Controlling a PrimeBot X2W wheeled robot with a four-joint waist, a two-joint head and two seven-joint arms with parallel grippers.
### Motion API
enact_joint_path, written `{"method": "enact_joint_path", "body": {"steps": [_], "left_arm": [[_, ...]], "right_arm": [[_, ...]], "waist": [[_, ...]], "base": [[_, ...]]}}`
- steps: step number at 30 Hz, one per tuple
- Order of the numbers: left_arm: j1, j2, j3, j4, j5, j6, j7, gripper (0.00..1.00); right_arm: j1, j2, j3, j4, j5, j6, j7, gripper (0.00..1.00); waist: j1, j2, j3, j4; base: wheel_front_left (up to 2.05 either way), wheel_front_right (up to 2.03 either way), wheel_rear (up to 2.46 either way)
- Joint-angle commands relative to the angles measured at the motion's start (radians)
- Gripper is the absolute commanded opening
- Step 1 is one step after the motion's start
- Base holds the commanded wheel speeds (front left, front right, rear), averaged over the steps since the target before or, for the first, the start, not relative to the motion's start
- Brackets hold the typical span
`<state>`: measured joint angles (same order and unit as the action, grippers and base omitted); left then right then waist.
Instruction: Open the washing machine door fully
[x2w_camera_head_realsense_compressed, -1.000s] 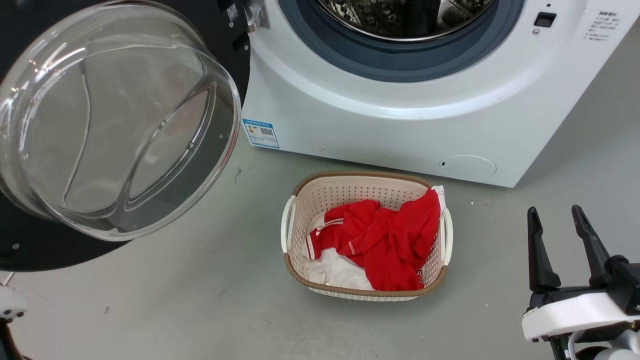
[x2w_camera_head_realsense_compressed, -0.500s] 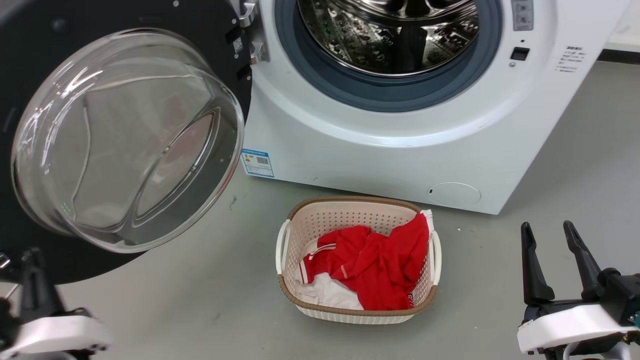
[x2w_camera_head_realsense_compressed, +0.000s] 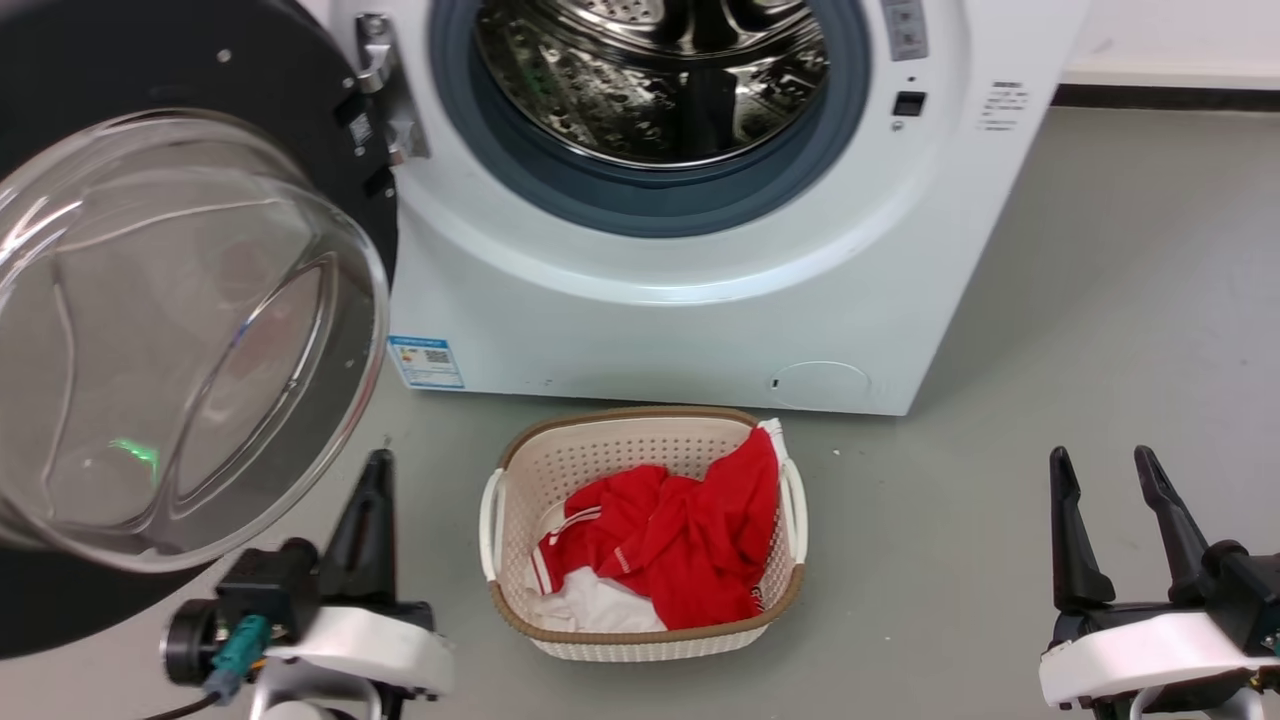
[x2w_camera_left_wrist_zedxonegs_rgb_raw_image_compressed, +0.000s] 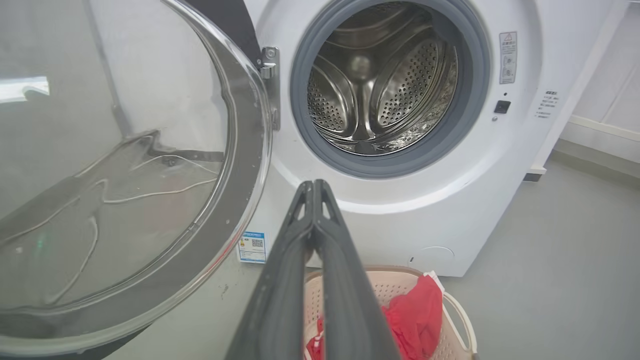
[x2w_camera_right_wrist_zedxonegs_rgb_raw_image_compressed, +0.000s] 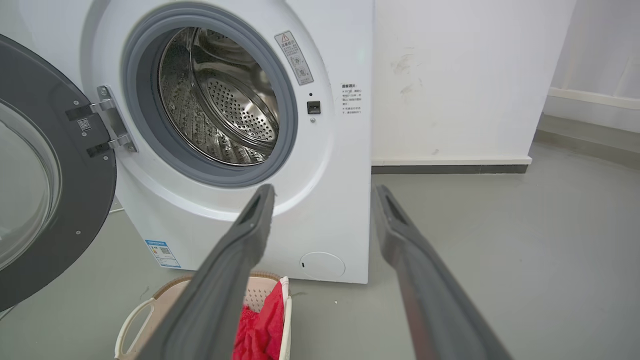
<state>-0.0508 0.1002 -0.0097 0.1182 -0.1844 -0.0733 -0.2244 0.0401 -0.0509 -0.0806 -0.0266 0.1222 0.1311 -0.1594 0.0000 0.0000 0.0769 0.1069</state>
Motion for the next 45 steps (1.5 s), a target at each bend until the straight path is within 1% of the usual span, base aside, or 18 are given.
{"method": "enact_joint_path", "body": {"steps": [1, 3, 4, 5, 6, 8, 11, 13, 14, 28, 45], "left_arm": [[-0.019, -0.005, -0.021, 0.008, 0.011, -0.007, -0.007, 0.00], [-0.018, -0.012, -0.044, 0.017, 0.015, -0.008, -0.010, 0.00], [-0.019, -0.014, -0.054, 0.020, 0.018, -0.007, -0.012, 0.02], [-0.019, -0.016, -0.061, 0.023, 0.021, -0.002, -0.015, 0.11], [-0.019, -0.016, -0.061, 0.023, 0.021, -0.002, -0.015, 0.11], [-0.020, -0.022, -0.071, 0.025, 0.024, 0.007, -0.019, 0.25], [-0.019, -0.023, -0.080, 0.026, 0.035, 0.018, -0.024, 0.53], [-0.020, -0.021, -0.081, 0.021, 0.044, 0.028, -0.027, 0.95], [-0.021, -0.017, -0.082, 0.019, 0.051, 0.031, -0.029, 1.00], [-0.018, 0.003, -0.058, 0.010, 0.041, 0.064, -0.035, 1.00], [-0.019, 0.014, -0.055, 0.011, 0.024, 0.081, -0.038, 1.00]], "right_arm": [[-0.007, 0.002, 0.001, 0.003, -0.002, 0.000, -0.007, 1.00], [-0.010, 0.002, 0.005, 0.004, -0.005, -0.001, -0.007, 1.00], [-0.010, 0.002, 0.005, 0.004, -0.005, -0.001, -0.007, 1.00], [-0.011, 0.002, 0.007, 0.004, -0.006, -0.001, -0.007, 1.00], [-0.011, 0.002, 0.007, 0.004, -0.006, -0.001, -0.007, 1.00], [-0.011, 0.002, 0.011, 0.004, -0.007, 0.000, -0.007, 1.00], [-0.007, 0.002, 0.013, 0.004, -0.007, -0.001, -0.008, 1.00], [-0.005, 0.002, 0.014, 0.005, -0.007, 0.000, -0.008, 1.00], [-0.004, 0.002, 0.014, 0.005, -0.006, -0.001, -0.008, 1.00], [0.006, 0.002, 0.026, 0.001, 0.000, 0.000, -0.012, 1.00], [0.009, 0.002, 0.031, -0.011, -0.004, -0.001, -0.007, 1.00]], "waist": [[0.0000, 0.0000, -0.008, -0.028], [0.0000, 0.0000, -0.011, -0.044], [0.0000, 0.0000, -0.012, -0.050], [0.0000, 0.0000, -0.013, -0.056], [0.0000, 0.0000, -0.013, -0.056], [0.0000, 0.0000, -0.015, -0.065], [0.0000, 0.0000, -0.017, -0.074], [0.0000, 0.0000, -0.019, -0.077], [0.0000, 0.0000, -0.020, -0.077], [0.0000, 0.0000, -0.023, -0.077], [0.0000, 0.0000, -0.014, -0.075]], "base": [[0.00, 0.00, 0.00], [0.00, 0.00, 0.00], [0.00, 0.00, 0.00], [0.00, 0.00, 0.00], [0.00, 0.00, 0.00], [0.00, 0.00, 0.00], [0.00, 0.00, 0.00], [0.00, 0.00, 0.00], [0.00, 0.00, 0.00], [0.00, 0.00, 0.00], [0.00, 0.00, 0.00]]}}
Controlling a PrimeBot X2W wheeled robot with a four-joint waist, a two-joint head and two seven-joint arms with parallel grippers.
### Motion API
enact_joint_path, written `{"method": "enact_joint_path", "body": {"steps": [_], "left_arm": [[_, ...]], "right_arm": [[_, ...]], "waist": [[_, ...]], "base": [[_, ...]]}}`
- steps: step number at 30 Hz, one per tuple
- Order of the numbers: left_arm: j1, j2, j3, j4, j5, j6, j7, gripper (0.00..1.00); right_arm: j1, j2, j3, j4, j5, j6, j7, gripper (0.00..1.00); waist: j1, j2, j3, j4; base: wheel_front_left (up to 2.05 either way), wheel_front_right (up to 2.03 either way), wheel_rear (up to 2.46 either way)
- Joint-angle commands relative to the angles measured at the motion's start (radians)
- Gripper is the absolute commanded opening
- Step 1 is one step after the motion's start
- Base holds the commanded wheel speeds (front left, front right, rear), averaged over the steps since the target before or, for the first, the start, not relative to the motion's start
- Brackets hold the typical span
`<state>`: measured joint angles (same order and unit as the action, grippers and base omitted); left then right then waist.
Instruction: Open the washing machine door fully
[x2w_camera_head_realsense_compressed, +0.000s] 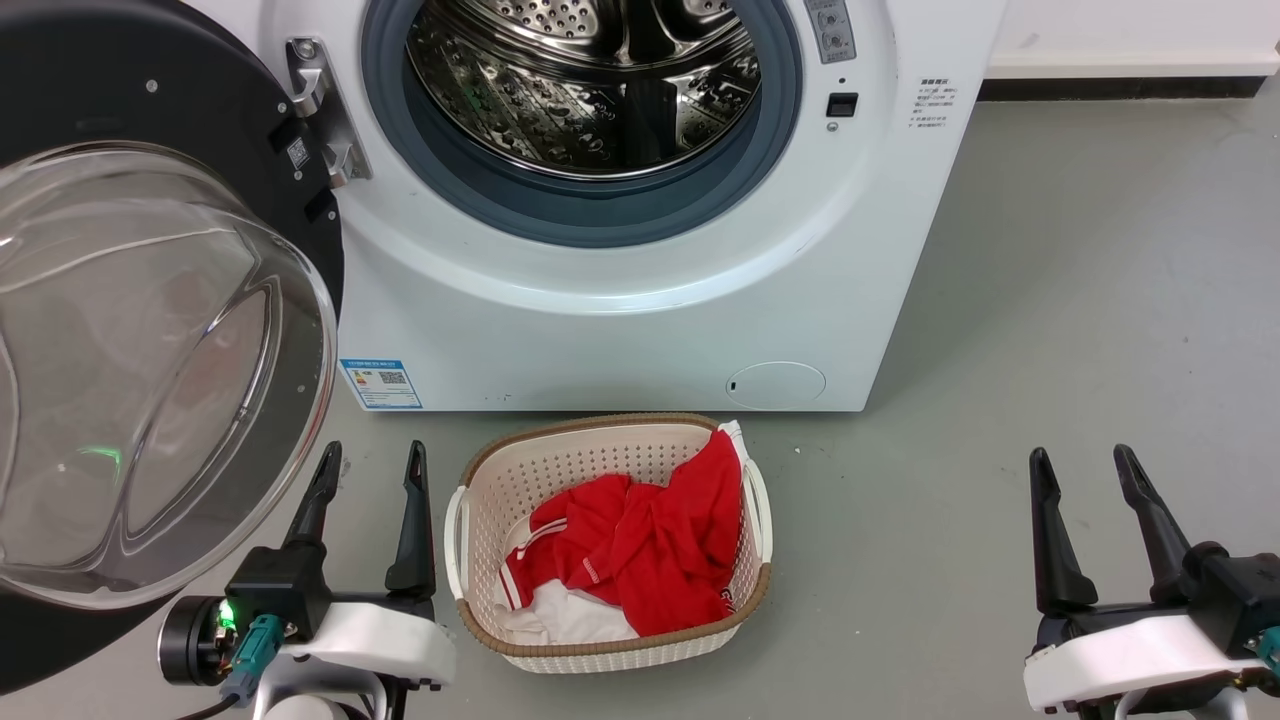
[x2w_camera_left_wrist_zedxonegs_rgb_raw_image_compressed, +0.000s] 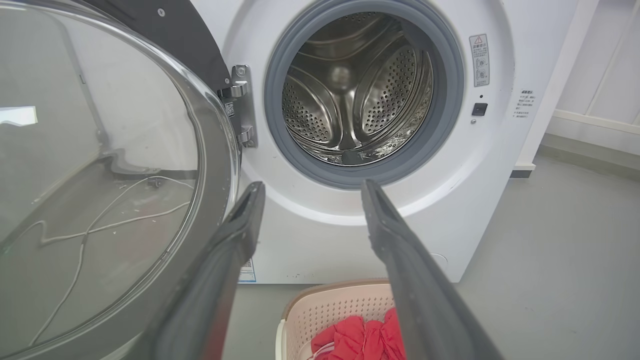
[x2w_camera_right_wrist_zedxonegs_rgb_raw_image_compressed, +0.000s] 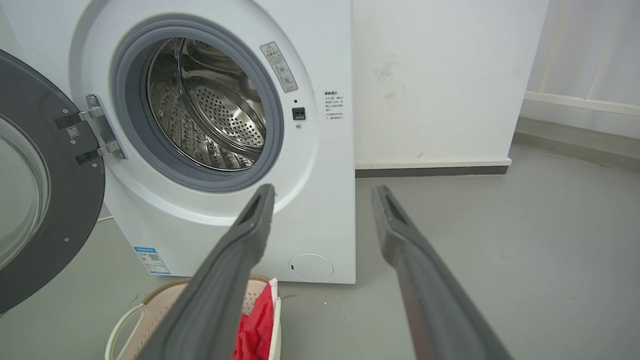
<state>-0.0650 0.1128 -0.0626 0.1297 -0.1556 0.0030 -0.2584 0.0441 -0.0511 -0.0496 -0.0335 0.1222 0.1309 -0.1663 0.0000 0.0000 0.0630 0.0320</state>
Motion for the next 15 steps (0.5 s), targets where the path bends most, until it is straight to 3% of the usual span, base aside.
{"method": "enact_joint_path", "body": {"steps": [1, 11, 12, 15], "left_arm": [[-0.005, 0.001, -0.003, -0.002, -0.004, 0.005, -0.005, 1.00], [-0.006, 0.010, -0.003, -0.005, -0.012, 0.005, -0.007, 1.00], [0.000, 0.006, -0.001, 0.000, -0.009, 0.005, 0.000, 0.00], [0.014, -0.001, -0.001, 0.028, -0.011, 0.005, 0.003, 0.00]], "right_arm": [[0.005, 0.002, -0.001, -0.005, -0.004, 0.000, 0.001, 1.00], [0.005, 0.002, -0.003, -0.007, -0.002, 0.000, 0.001, 1.00], [0.000, 0.000, -0.002, -0.001, 0.000, 0.000, 0.000, 0.00], [0.007, 0.000, 0.000, 0.027, 0.003, 0.000, 0.001, 0.00]], "waist": [[0.0000, 0.0000, 0.001, 0.000], [0.0000, 0.0000, 0.009, -0.002], [0.0000, 0.0000, 0.009, -0.002], [0.0000, 0.0000, 0.009, -0.002]], "base": [[0.00, 0.00, 0.00], [0.00, 0.00, 0.00], [0.00, 0.00, 0.00], [0.00, 0.00, 0.00]]}}
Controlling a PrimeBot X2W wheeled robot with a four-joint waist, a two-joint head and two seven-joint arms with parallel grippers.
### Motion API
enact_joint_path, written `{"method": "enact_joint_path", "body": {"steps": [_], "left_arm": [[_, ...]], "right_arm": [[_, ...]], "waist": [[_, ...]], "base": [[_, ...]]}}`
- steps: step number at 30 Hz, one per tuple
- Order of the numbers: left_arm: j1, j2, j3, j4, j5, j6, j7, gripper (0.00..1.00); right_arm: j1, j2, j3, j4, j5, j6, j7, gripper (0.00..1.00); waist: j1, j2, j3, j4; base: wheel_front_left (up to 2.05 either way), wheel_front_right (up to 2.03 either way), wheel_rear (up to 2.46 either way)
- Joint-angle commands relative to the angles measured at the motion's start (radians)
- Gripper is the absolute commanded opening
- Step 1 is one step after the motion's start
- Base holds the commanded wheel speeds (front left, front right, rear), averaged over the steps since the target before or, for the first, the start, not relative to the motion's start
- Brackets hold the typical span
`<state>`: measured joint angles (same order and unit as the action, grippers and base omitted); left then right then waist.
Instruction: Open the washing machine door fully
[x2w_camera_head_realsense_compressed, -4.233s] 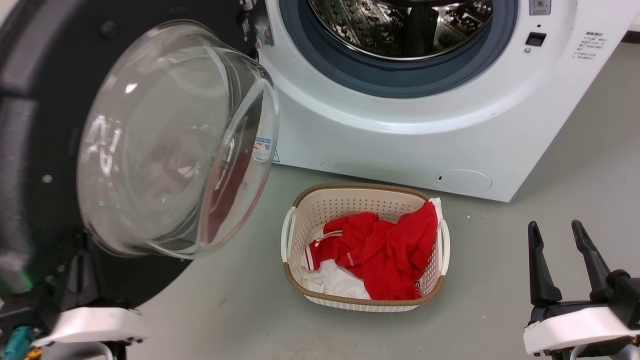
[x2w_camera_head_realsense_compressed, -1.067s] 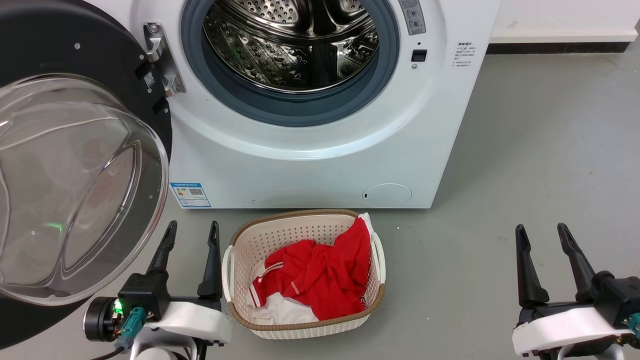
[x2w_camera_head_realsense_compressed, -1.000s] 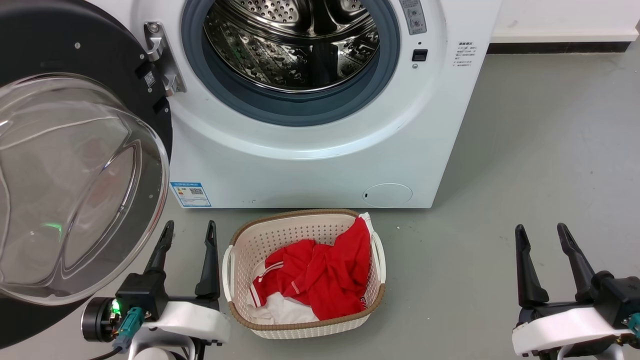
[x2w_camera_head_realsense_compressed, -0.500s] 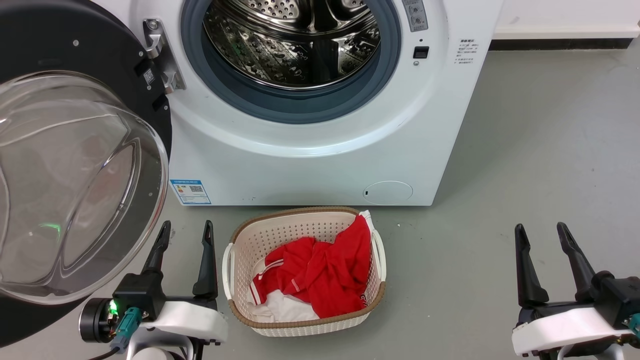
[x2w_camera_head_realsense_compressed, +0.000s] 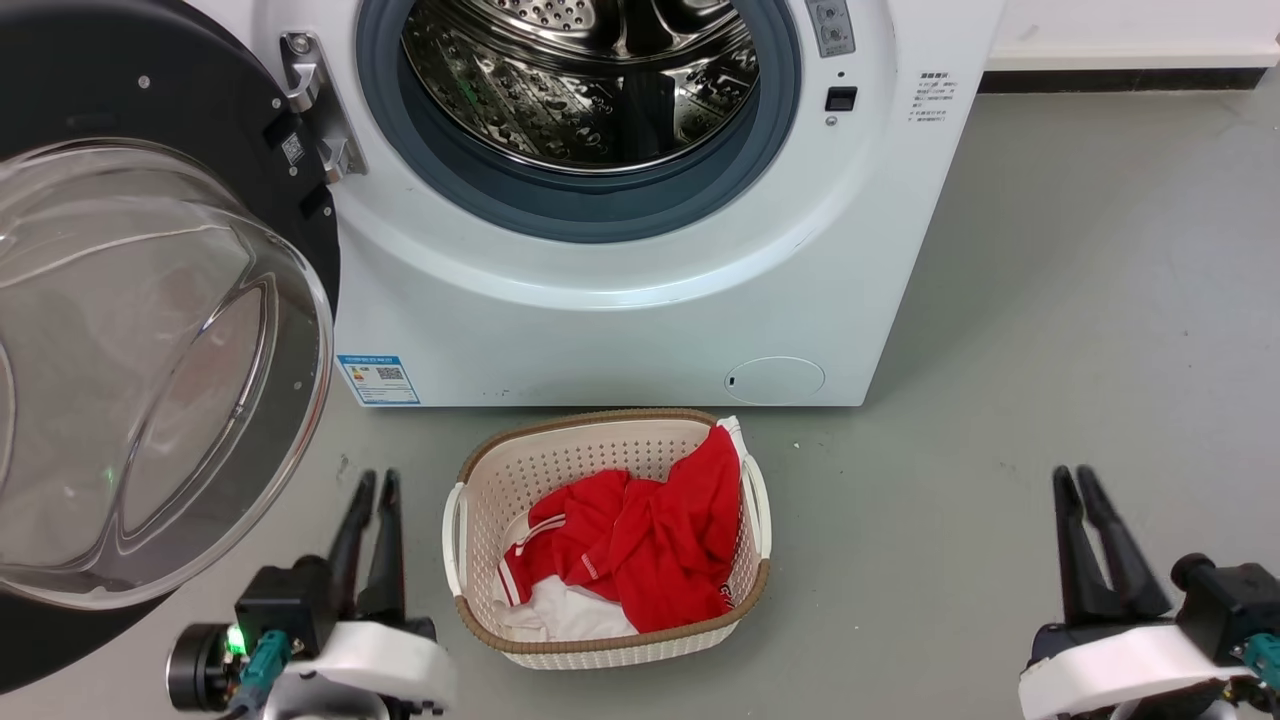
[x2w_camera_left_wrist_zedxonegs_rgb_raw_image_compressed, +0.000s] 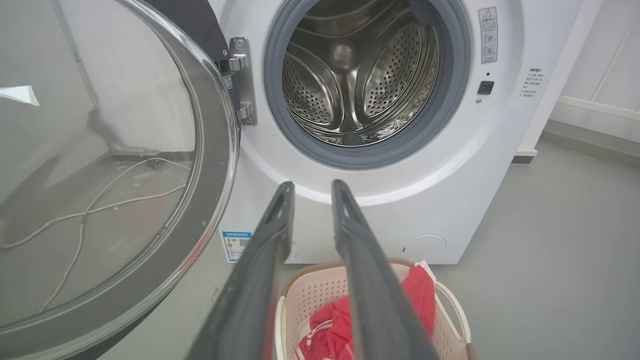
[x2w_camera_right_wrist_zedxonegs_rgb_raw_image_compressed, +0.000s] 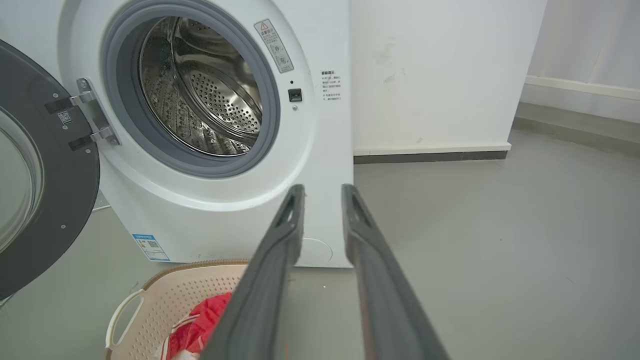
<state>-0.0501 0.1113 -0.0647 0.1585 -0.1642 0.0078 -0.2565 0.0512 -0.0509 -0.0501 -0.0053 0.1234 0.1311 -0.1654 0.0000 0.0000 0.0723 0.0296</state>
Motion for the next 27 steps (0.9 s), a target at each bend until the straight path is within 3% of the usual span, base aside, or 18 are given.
{"method": "enact_joint_path", "body": {"steps": [1, 27], "left_arm": [[0.005, -0.001, 0.001, 0.009, -0.003, 0.000, 0.002, 0.00], [-0.018, -0.020, 0.058, 0.032, -0.454, -0.044, 0.118, 0.00]], "right_arm": [[0.002, 0.000, 0.001, 0.009, 0.003, 0.000, 0.000, 0.00], [-0.050, -0.024, 0.012, 0.080, 0.495, 0.000, 0.062, 0.00]], "waist": [[0.0000, 0.0000, 0.000, 0.000], [0.0000, 0.0000, -0.014, -0.006]], "base": [[0.00, 0.00, 0.00], [0.00, 0.00, 0.00]]}}
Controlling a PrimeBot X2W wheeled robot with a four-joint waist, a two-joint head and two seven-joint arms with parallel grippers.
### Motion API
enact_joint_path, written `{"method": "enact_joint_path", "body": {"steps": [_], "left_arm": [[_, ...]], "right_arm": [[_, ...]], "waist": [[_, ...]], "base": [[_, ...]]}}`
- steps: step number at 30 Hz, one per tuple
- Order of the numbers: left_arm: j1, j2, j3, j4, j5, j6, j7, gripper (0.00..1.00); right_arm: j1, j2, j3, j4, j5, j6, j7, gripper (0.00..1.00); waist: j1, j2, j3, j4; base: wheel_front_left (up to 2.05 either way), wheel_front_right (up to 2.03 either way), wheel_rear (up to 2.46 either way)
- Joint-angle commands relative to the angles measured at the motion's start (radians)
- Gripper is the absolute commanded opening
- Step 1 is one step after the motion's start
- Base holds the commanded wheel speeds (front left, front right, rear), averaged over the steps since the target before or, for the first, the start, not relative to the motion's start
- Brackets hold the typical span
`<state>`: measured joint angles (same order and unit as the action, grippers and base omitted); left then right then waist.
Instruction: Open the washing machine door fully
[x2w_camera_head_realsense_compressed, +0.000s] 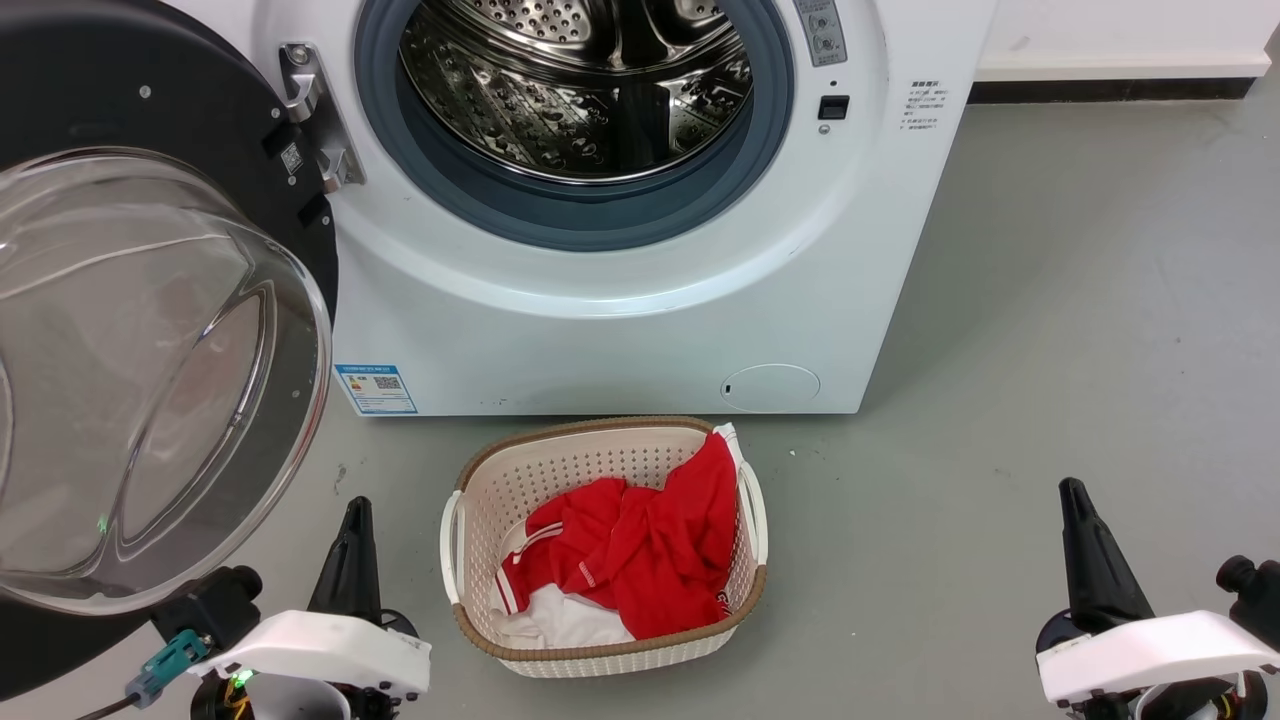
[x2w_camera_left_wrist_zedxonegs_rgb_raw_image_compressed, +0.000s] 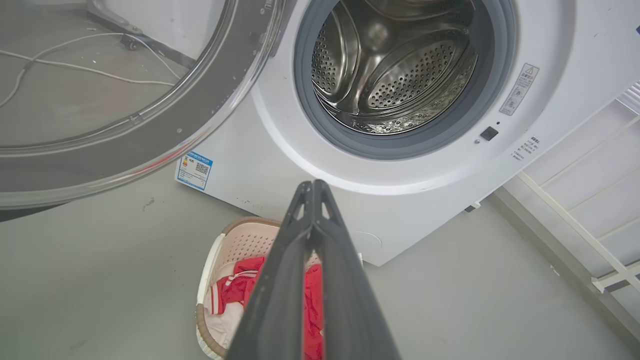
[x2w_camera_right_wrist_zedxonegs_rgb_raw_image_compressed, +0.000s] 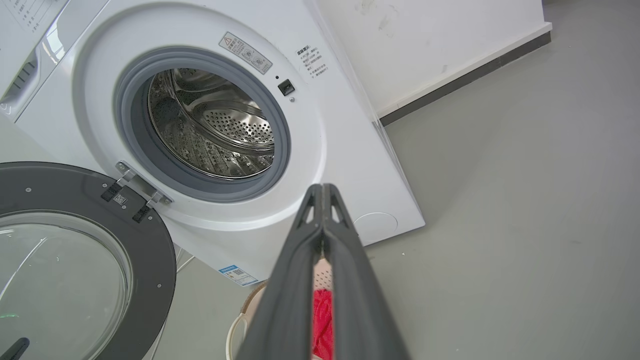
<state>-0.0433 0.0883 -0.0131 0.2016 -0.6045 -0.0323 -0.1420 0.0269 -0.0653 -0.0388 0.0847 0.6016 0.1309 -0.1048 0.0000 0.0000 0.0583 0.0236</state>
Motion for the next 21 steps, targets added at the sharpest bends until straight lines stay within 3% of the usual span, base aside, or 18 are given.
{"method": "enact_joint_path", "body": {"steps": [1, 21], "left_arm": [[-0.026, 0.003, 0.008, -0.010, -0.029, -0.005, 0.008, 0.00], [-0.040, -0.009, 0.043, 0.004, -0.306, -0.032, 0.078, 0.00]], "right_arm": [[-0.027, -0.010, 0.001, -0.007, 0.033, 0.000, 0.004, 0.00], [-0.061, -0.017, -0.003, 0.038, 0.325, 0.000, 0.050, 0.00]], "waist": [[0.0000, 0.0000, 0.000, 0.000], [0.0000, 0.0000, -0.011, -0.005]], "base": [[0.00, 0.00, 0.00], [0.00, 0.00, 0.00]]}}
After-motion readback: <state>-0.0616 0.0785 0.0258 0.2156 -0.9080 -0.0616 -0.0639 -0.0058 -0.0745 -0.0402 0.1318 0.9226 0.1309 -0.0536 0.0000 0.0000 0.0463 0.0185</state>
